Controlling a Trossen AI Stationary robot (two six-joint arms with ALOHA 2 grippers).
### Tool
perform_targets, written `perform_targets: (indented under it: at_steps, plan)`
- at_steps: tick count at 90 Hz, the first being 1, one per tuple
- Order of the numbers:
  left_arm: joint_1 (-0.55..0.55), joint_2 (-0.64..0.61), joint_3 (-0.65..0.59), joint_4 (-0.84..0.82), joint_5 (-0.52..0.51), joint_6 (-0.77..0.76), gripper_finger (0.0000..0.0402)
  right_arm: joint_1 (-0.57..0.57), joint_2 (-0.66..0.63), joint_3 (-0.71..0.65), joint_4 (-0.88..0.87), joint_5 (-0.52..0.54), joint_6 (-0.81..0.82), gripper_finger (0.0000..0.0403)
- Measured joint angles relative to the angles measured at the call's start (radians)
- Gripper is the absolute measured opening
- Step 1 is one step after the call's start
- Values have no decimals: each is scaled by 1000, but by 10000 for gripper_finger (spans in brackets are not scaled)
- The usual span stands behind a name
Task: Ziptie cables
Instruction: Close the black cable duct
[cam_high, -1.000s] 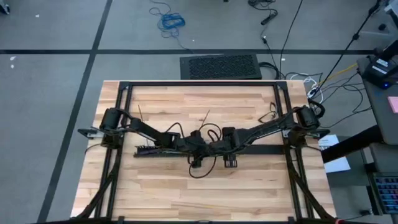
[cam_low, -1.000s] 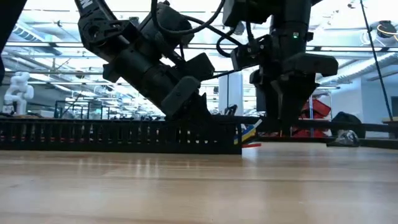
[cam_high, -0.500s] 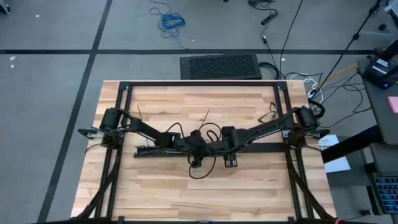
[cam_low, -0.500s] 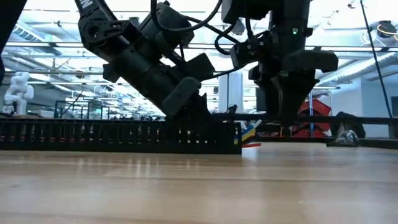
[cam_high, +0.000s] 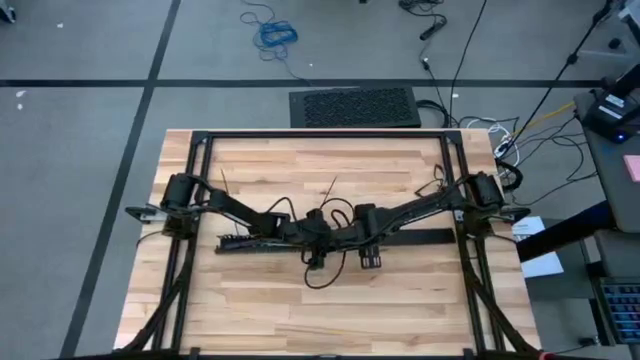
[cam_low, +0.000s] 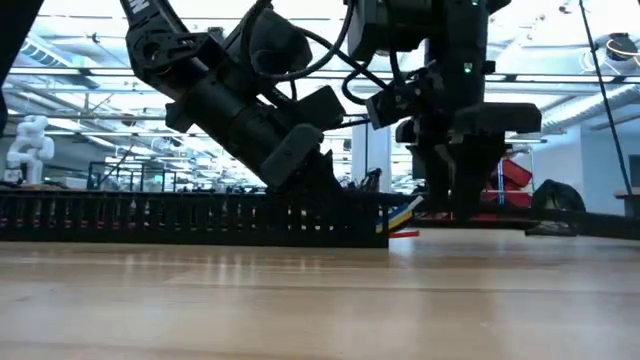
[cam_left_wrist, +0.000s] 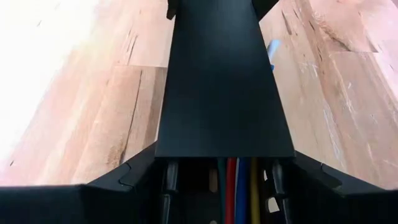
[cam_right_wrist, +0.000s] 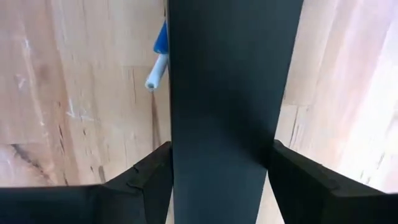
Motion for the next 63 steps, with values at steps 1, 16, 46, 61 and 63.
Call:
perform_targets:
  at_steps: [1, 16, 46, 61, 63]
  plan:
    - [0, 0, 0, 0, 0, 0, 242, 0, 0, 0, 1, 0, -2, 224]
    - [0, 0, 0, 0, 0, 0, 242, 1, 0, 0, 24, -11, -12, 280]
    - [0, 0, 0, -1, 0, 2, 242, 2, -45, 1, 32, -59, -1, 308]
    - [0, 0, 0, -1, 2, 2, 242, 2, -128, 2, 36, -49, 14, 302]
    - [0, 0, 0, -1, 2, 2, 242, 2, -141, 2, 37, -37, 17, 301]
